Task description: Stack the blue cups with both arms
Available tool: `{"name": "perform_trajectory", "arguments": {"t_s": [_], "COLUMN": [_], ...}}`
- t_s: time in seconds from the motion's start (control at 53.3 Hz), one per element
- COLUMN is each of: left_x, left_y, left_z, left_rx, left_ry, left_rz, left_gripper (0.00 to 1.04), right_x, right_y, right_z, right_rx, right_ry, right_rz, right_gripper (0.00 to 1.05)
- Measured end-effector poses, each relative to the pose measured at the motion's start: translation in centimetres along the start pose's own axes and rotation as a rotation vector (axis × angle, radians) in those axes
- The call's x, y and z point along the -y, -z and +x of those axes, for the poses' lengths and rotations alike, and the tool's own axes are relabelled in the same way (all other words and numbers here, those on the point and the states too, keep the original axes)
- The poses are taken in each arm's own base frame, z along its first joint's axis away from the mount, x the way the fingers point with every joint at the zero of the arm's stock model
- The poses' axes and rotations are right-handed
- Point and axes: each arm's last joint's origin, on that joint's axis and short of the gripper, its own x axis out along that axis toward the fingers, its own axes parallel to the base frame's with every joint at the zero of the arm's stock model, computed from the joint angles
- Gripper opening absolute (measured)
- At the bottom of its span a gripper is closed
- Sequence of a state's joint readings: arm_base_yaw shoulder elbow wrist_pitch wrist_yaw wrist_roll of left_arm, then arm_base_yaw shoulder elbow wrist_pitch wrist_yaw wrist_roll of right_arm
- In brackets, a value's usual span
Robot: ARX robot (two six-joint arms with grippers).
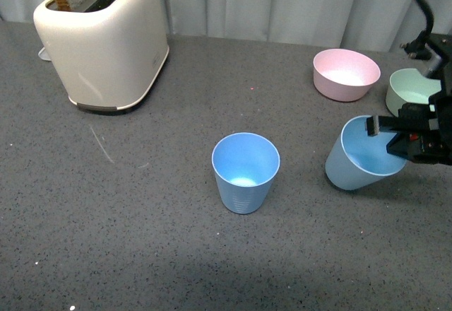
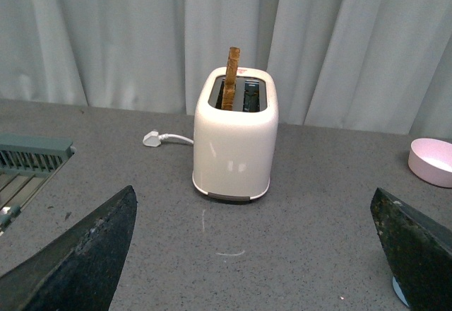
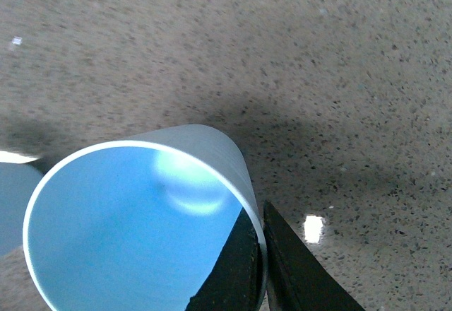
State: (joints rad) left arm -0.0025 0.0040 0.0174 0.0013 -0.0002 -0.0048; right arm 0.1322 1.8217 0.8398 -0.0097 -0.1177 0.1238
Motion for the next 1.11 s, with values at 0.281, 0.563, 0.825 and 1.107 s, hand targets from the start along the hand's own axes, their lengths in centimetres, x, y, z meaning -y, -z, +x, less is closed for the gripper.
{"name": "perform_trajectory", "arguments": {"t_s": [0.281,0.563,0.825,1.107], "left_x": [0.0,0.0,0.0,0.0], "left_y": [0.0,0.0,0.0,0.0], "left_z": [0.0,0.0,0.0,0.0], "left_rx": [0.000,0.000,0.000,0.000], "left_ry": [0.000,0.000,0.000,0.000], "left_rz": [0.000,0.000,0.000,0.000], "left_gripper": [0.98,0.98,0.98,0.98], "right_x": [-3.4,-7.8,-8.8,-8.7], "right_y": [-3.4,-3.5,-2.9,-2.3], "right_z": [-3.6,-3.4,-3.2,-2.6], "right_rx": [0.100,0.079,0.043,-0.001], "right_ry": [-0.214,-0.348,-0.362,-0.362], "right_rz": [-0.049,-0.082,-0.092,-0.086], "right_gripper": [0.01,0.01,0.01,0.01]}}
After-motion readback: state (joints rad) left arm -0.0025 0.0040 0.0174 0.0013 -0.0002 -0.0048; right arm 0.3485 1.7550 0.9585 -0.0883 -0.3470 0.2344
